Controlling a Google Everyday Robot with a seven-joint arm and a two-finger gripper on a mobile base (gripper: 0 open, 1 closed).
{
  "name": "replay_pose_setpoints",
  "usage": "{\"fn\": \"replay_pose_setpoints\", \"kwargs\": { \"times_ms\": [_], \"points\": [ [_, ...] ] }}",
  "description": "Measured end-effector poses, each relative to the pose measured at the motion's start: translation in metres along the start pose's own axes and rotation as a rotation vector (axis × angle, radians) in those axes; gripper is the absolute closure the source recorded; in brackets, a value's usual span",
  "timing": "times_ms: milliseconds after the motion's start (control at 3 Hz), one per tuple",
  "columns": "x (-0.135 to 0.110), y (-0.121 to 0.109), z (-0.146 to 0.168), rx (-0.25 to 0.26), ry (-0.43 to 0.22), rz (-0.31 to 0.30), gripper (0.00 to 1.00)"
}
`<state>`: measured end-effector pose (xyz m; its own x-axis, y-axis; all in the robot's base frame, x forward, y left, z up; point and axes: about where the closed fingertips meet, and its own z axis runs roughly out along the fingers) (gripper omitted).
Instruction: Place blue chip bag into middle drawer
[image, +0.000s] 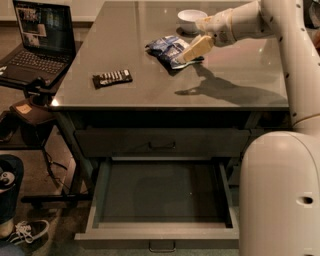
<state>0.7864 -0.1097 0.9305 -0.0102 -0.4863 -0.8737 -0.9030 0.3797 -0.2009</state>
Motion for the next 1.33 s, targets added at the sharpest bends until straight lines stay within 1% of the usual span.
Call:
{"fn": "replay_pose_setpoints", "kwargs": {
  "times_ms": [333, 667, 1000, 1333],
  "points": [
    [0.024, -0.013, 0.047, -0.012, 0.002, 0.056, 0.0],
    [0.024, -0.013, 0.047, -0.012, 0.002, 0.056, 0.0],
    [0.029, -0.03, 0.051, 0.067, 0.103, 0.011, 0.0],
    [0.047, -0.041, 0.047, 0.11, 0.177, -0.011, 0.0]
  ]
}}
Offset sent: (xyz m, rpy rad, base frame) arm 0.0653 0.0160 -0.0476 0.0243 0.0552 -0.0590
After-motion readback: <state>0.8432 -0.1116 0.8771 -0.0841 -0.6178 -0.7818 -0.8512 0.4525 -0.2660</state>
